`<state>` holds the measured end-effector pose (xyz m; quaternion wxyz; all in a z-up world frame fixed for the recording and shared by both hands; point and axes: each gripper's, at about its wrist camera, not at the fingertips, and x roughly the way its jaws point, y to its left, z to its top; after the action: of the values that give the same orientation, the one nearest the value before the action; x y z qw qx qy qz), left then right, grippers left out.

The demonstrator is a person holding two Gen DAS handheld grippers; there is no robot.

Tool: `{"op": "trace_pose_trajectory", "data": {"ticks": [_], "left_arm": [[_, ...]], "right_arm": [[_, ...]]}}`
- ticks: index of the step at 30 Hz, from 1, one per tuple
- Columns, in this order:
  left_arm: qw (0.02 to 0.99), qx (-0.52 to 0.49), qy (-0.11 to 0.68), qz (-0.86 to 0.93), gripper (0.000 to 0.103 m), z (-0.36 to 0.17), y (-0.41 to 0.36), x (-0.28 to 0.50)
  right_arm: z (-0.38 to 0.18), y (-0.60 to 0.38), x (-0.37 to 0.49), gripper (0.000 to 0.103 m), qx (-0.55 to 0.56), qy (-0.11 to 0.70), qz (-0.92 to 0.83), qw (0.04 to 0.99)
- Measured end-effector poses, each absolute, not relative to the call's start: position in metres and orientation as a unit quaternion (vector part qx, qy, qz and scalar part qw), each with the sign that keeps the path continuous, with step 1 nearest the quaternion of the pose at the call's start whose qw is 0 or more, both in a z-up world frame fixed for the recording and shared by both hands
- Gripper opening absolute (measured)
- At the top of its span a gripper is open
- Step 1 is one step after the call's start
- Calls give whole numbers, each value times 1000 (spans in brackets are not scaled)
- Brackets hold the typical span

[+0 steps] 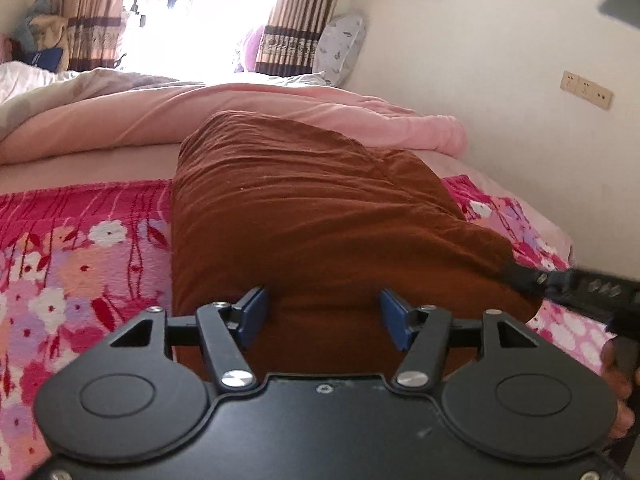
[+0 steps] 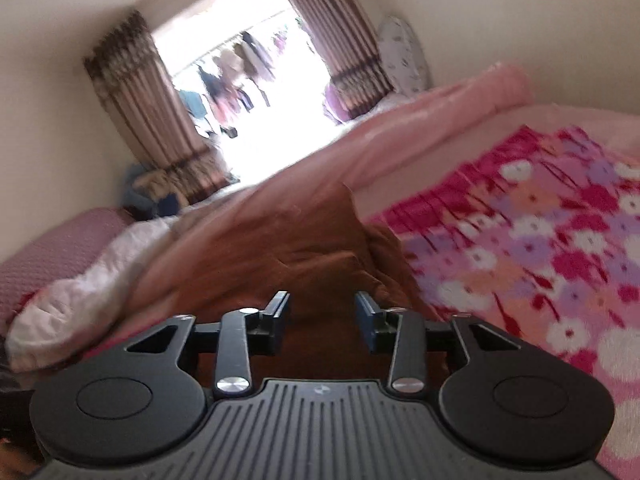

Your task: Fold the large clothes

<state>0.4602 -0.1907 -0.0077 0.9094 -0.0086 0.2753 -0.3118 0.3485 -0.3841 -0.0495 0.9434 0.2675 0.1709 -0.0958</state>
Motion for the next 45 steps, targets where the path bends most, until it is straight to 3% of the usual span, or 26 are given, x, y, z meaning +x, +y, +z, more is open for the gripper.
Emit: {"op": "trace_pose_trajectory", "data": {"ticks": [3,9,12,14,15,21,33,34,35,36,37,41,45], "left_arm": [[908,0,272,-318,64,-12,-193,459],[898,-18,270,-346,66,3,-174,467],[909,-40,263,-321,66,18,-150,487],[916,-58,270,-291,67,20,-137,507],[915,-76,281,-278,66,19,-130,522],[870,-207,362,-263,67,-13,-112,601],[803,-337,403,-280,72,-53,-119,670],[797,-345,403,-289,67,-55,-120,673],[798,-343,401,-293,62,-53,-122,673],[802,-331,396,-300,48,-50,-127,674],[810,-313,391,-306,46,-44,-131,672],[826,-280,376,-313,45,-35,-139,667],[848,-232,380,-288,51,-44,-156,670]], "right_arm": [[-70,-386,347,22,275,187,-104,937],[-67,-388,343,22,275,194,-83,938],[-43,-402,340,33,285,178,-38,941],[-28,-415,345,58,292,166,-18,942],[-20,-423,351,63,287,162,-20,944],[-16,-467,413,65,317,174,14,932],[-51,-481,493,66,362,233,78,899],[-52,-481,495,64,360,237,80,899],[-51,-479,496,38,357,239,77,900],[-51,-479,496,20,354,244,72,900],[-49,-478,495,10,354,244,66,900],[-28,-475,470,7,329,200,37,922],[-63,-495,480,7,363,244,7,899]]}}
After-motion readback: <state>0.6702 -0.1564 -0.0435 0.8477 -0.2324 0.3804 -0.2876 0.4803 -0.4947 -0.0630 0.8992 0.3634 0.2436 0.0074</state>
